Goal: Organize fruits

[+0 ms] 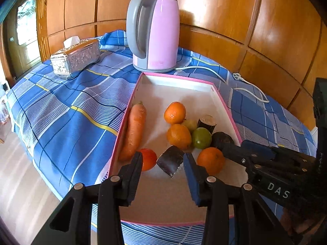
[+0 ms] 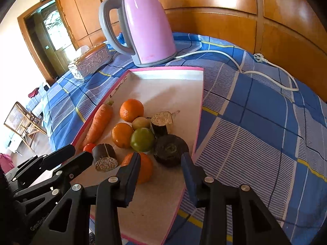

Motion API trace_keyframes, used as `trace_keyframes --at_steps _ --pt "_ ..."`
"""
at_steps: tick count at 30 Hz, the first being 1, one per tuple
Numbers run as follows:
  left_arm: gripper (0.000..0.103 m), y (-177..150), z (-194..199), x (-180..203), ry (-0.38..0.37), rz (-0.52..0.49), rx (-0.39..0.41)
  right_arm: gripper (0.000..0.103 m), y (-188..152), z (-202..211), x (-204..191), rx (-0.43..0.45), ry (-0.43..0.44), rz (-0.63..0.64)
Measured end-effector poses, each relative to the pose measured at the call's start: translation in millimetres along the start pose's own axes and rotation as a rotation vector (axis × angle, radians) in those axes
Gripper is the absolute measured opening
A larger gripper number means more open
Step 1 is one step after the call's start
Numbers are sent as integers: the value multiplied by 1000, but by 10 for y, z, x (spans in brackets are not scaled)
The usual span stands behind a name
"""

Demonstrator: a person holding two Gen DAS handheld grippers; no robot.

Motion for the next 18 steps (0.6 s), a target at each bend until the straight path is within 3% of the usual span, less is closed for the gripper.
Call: trace_keyframes --at_steps 18 --pt "46 -60 154 62 23 -12 36 43 -203 227 103 61 -52 -62"
Point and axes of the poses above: each gripper's, at about its wrist camera, not at the fingertips, and z roughly against the way its jaws point, x to its right, y to its top, the point moved 6 cm from there along -z, roughly the way its jaws point, and after that the axes turned 13 degrees about -x, right-handed, at the moved point
